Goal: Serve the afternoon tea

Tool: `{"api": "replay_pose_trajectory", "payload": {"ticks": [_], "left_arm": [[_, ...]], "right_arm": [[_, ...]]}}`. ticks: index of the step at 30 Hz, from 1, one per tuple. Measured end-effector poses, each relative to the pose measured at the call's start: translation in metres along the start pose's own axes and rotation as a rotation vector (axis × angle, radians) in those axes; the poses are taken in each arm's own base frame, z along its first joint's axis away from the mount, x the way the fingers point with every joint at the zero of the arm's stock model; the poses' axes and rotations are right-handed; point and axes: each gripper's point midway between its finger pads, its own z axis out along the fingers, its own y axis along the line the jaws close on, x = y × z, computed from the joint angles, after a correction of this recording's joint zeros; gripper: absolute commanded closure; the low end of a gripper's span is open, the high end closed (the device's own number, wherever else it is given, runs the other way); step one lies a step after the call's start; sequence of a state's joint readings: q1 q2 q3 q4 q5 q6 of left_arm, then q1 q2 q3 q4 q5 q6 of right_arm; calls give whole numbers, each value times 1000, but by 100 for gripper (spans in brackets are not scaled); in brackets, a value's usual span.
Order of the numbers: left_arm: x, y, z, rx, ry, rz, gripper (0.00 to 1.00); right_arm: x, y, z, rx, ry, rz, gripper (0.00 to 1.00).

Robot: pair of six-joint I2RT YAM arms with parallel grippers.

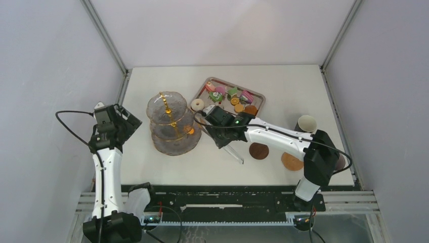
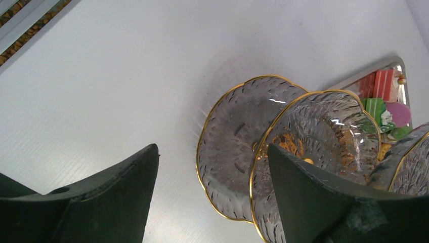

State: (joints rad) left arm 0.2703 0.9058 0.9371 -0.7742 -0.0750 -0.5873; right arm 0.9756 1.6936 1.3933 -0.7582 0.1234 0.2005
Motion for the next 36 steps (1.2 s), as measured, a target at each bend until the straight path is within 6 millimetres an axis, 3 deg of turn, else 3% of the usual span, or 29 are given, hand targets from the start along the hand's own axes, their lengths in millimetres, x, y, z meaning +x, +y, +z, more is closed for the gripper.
{"api": "replay_pose_trajectory", "payload": {"ticks": [5,11,16,22,31,36], "left_arm": [[1,1,-2,-1,1,4,16],[1,0,-13,13,-3,3,16],[-23,-12,-41,63,-83,4,16],[-42,-22,-68,117,-168,7,15],[-35,-22,-69,126,-141,28,15],[-33,-25,-69,145,-128,36,15]], "right_arm": [[17,-25,-8,50,14,49,71],[23,-87,-14,138,17,198,65],[23,-122,-14,180,18,277,61],[27,-113,-3,104,59,272,59],[29,-96,25,43,146,245,56],[9,-95,28,38,121,241,54]]}}
